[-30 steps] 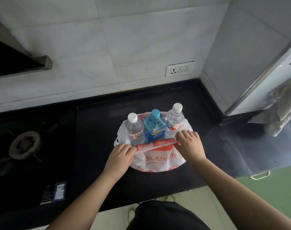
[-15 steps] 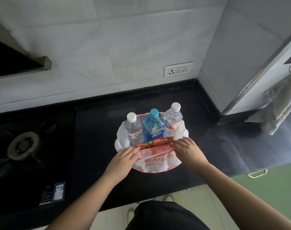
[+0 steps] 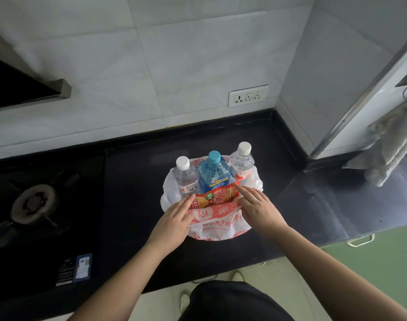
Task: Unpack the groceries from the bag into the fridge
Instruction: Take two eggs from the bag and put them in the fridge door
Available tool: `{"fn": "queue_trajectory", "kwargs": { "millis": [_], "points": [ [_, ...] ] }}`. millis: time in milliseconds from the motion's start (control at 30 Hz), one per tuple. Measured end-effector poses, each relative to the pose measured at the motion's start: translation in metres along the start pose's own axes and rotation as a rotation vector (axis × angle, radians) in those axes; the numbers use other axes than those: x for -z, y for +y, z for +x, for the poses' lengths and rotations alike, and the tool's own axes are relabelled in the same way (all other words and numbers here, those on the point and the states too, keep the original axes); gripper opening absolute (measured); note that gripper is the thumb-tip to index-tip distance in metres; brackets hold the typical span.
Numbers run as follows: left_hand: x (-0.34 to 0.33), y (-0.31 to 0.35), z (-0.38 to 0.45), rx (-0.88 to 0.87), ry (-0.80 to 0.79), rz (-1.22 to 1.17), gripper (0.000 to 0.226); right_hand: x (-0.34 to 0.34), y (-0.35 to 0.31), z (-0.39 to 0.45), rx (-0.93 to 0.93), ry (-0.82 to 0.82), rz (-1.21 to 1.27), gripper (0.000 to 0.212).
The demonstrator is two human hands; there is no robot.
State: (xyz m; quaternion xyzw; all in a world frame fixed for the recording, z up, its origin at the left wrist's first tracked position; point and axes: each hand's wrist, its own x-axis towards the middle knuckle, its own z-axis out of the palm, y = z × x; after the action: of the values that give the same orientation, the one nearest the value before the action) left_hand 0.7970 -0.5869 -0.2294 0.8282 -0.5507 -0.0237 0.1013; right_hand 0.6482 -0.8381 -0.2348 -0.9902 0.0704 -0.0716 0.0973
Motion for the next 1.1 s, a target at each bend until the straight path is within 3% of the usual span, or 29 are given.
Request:
{"fn": "queue_trajectory", "kwargs": {
  "millis": [300, 467, 667, 933, 1100],
  "points": [
    [-0.007, -0.004, -0.011, -0.158, 0.087, 0.033, 0.037, 0.000, 0.008, -0.004, 0.045, -0.045, 0.010, 0.032],
    [0.000, 0.000, -0.017, -0.095, 0.084, -0.046, 0.029, 0.003, 0.010, -0.010, 0.080, -0.024, -0.035, 0.035],
    [-0.010, -0.002, -0.017, -0.068, -0.017, -0.022, 0.046, -0.002, 0.013, -0.018, 0.105, -0.045, -0.098, 0.041],
    [-0.031, 0.003, -0.006, -0.159, -0.112, 0.045, 0.039, -0.026, 0.023, -0.033, 0.054, -0.088, -0.096, 0.032],
    [-0.040, 0.000, -0.009, -0.138, -0.131, 0.029, 0.039, -0.034, 0.026, -0.040, 0.026, -0.117, -0.066, 0.038]
  ]
}}
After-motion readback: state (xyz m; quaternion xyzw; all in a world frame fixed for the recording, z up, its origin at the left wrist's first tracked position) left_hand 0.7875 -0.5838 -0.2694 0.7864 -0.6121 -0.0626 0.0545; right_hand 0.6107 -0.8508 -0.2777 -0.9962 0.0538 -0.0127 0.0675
